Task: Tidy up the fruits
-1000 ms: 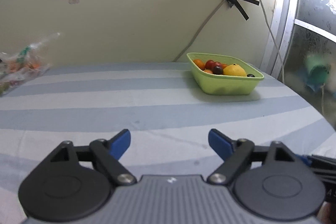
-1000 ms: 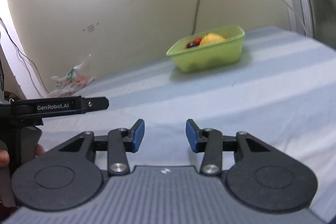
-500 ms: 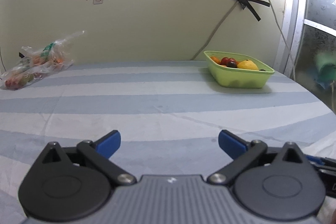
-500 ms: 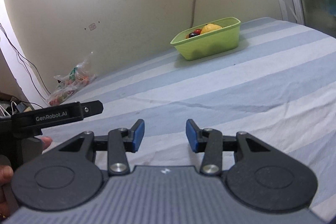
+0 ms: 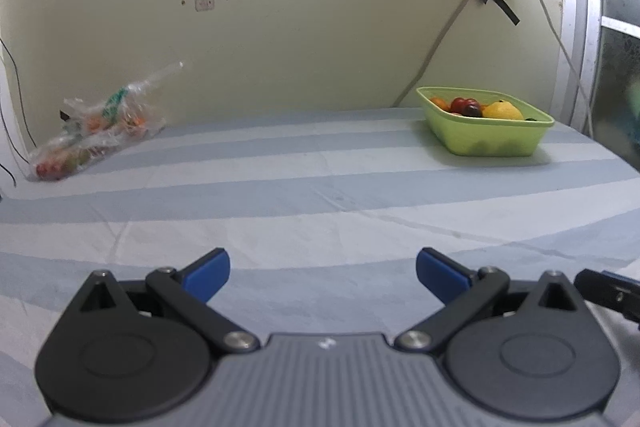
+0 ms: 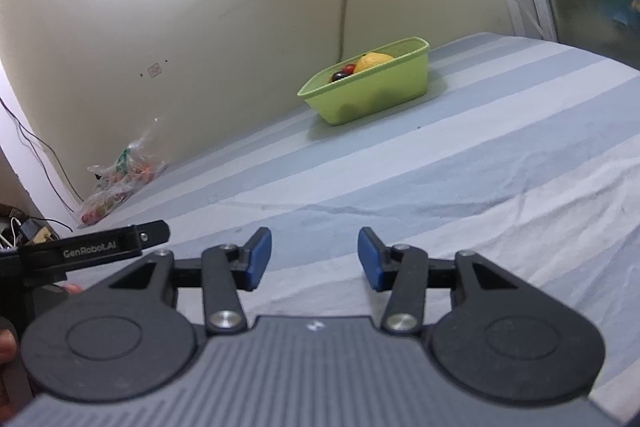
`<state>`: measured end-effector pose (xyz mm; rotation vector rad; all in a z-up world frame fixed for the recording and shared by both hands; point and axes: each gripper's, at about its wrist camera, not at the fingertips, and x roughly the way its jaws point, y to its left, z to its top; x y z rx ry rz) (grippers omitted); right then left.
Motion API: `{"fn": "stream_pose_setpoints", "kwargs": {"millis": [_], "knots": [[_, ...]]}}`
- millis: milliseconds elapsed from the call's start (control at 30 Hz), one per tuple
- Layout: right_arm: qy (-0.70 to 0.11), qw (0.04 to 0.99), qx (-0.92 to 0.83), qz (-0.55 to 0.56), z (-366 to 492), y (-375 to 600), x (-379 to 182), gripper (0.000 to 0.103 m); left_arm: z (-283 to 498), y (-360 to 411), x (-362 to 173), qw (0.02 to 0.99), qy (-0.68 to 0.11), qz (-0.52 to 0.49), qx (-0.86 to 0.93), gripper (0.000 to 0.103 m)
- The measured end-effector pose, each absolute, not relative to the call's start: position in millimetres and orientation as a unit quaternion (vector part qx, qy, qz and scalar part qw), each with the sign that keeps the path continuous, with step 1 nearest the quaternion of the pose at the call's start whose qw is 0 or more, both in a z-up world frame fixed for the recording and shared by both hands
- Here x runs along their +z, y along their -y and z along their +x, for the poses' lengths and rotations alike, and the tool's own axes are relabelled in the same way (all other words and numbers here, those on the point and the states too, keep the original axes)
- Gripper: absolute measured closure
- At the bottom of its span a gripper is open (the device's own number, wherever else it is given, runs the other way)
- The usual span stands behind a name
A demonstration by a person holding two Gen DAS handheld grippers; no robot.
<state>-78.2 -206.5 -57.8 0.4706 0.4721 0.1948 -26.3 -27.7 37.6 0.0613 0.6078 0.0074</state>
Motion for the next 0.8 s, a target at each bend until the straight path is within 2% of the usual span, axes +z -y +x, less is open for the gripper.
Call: {"fn": "stream_pose_setpoints", "kwargs": {"millis": [400,800], "knots": [[-0.227,0.943,0.075,0.233,-76.7,208.6,-63.1,0.052,-16.9,37.9,28.1,0.948,-0.310,0.067,0.018,0.000],[-0.200,0.950,0.052,0.235,-72.9,221.0,-54.7,0.049,-14.0,36.3,25.8,0.948,-0.311,0.062,0.021,0.000]]}}
